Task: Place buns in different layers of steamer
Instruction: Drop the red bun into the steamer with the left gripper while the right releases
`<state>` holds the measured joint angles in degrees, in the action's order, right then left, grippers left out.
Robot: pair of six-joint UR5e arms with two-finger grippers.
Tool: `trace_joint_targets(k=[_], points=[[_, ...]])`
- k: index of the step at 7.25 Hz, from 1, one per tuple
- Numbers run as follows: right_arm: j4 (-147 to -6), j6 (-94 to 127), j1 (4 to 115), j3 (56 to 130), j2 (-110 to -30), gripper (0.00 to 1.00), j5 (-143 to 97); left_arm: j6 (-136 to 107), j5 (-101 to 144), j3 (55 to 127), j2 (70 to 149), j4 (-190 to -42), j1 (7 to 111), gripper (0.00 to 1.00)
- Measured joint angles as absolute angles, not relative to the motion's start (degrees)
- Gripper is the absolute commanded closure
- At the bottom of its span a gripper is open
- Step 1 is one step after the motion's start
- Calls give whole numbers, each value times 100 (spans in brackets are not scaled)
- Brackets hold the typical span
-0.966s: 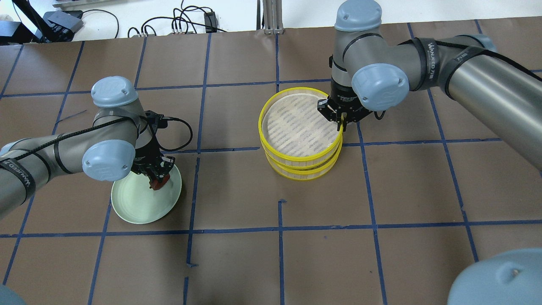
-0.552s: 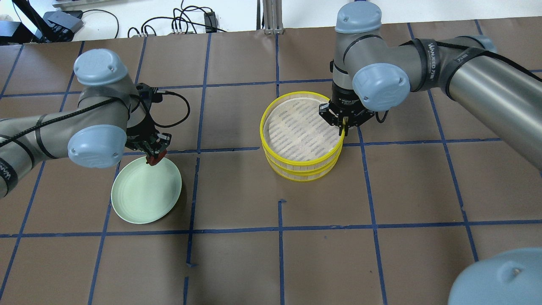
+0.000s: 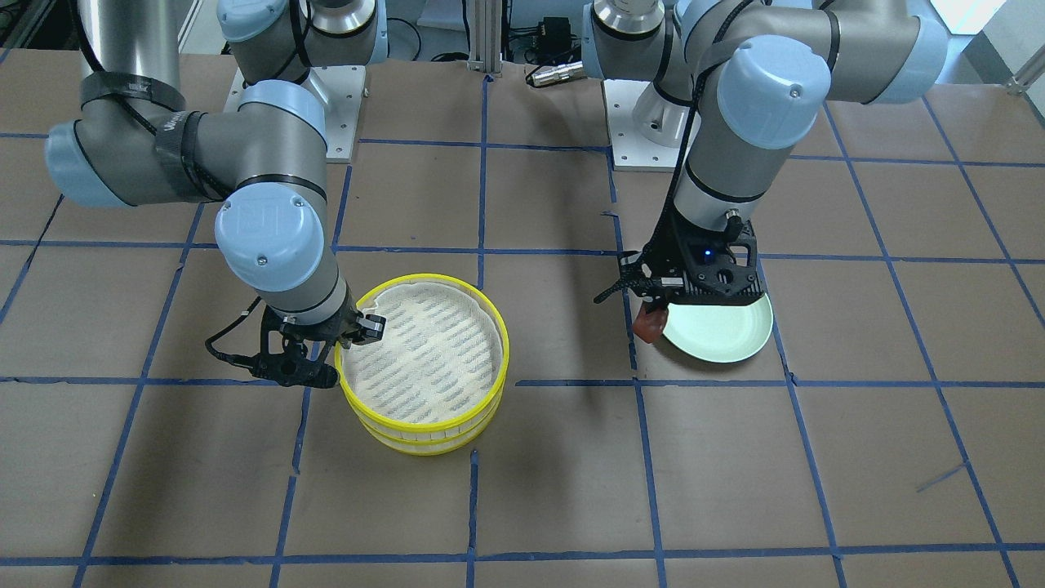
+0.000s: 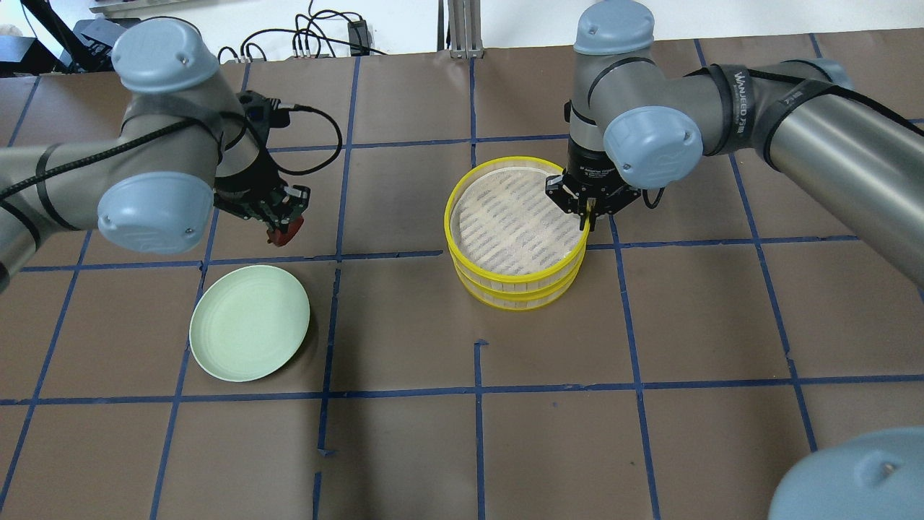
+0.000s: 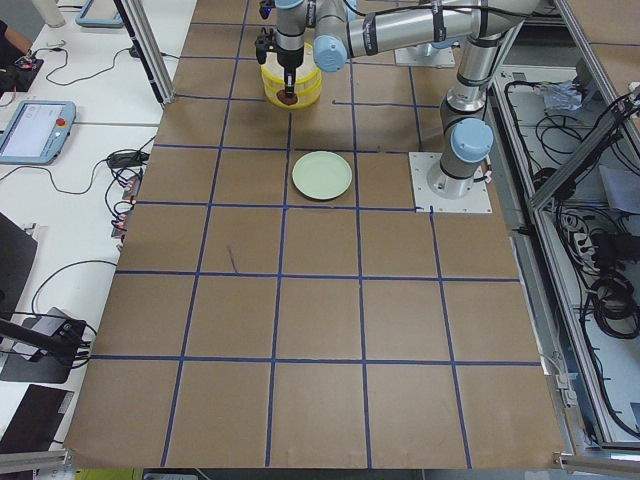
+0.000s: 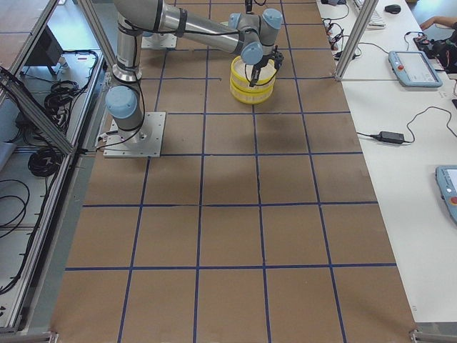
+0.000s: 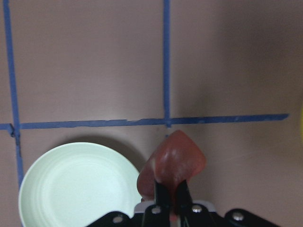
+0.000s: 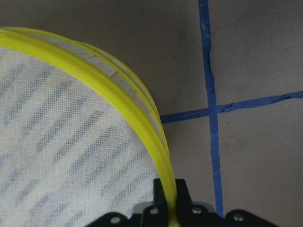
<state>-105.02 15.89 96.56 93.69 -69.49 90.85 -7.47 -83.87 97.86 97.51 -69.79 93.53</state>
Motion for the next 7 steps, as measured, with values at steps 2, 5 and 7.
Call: trace_joint_targets(k=[2,5,7], points=[[-10502,1583,9530,9394,-6955,90,8942,-1208,-7790,9689,9808,-6886,9417,99],[-10491,1603,9503,9426,-6960,24,8900,-1763,-6955,9752,9853,-6723,9433,99],[-10503,1603,9501,9464,-6961,6,8932,-2294,-6780,9765,9989,-6368,9604,99]])
